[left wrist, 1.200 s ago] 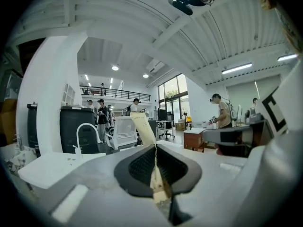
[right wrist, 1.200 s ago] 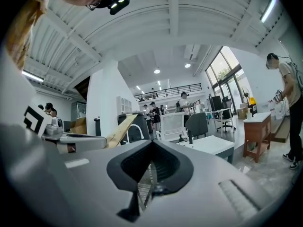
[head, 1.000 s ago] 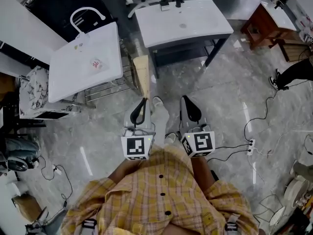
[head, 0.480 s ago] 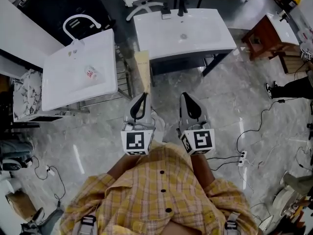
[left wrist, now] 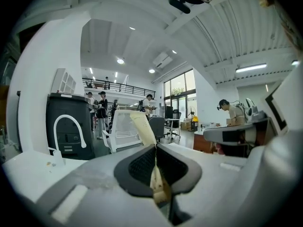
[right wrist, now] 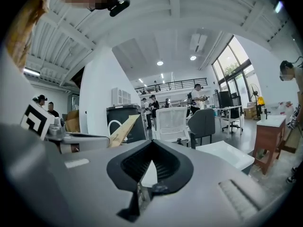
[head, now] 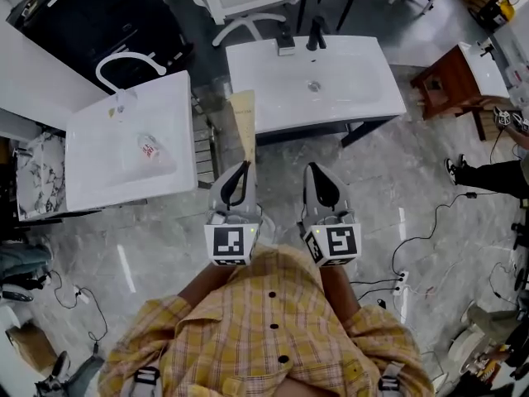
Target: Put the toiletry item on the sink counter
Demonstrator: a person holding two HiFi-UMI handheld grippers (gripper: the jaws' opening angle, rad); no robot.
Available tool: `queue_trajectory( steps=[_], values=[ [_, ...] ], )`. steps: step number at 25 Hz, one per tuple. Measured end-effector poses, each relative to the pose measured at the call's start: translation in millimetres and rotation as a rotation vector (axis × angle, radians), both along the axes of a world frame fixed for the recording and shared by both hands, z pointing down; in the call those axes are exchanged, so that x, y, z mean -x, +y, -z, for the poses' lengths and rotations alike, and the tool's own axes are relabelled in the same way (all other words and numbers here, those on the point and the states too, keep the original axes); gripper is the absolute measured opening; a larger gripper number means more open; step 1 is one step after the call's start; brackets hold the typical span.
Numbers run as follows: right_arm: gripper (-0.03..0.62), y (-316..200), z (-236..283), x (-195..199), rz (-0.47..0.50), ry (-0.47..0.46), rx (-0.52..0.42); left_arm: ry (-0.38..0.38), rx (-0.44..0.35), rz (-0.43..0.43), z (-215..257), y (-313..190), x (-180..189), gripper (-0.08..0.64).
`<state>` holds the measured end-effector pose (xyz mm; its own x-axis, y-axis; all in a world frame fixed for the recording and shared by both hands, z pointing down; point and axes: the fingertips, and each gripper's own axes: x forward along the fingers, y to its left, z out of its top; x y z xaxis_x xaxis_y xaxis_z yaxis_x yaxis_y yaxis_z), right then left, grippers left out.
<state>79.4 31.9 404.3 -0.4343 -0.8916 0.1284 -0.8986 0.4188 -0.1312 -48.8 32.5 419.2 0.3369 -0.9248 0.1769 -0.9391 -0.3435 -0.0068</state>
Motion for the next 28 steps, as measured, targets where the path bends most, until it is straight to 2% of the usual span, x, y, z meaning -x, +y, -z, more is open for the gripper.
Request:
queue_trajectory(
  steps=[13, 20, 24, 28],
  values=[
    [-0.002, -100.5, -11.0, 31.3, 0.012, 0.022, 0.021, 0.012, 0.031, 0.02, -16.8, -98.8, 40.3, 0.006],
    [-0.002, -127.7, -17.6, 24.4, 0.012, 0.027, 0.05, 0.019, 0.071, 0.034, -27.7, -126.1, 35.4, 0.006],
    [-0.002, -147.3, -23.4, 22.2, 0.042, 0.029, 0.056, 0.006, 0.086, 0.048, -34.5, -144.4, 30.9, 0.006],
    [-0.002, -177.1, -25.3, 19.9, 0.092, 0.029, 0.06, -0.011, 0.135, 0.083, -48.8, -164.9, 30.3, 0.006]
  ],
)
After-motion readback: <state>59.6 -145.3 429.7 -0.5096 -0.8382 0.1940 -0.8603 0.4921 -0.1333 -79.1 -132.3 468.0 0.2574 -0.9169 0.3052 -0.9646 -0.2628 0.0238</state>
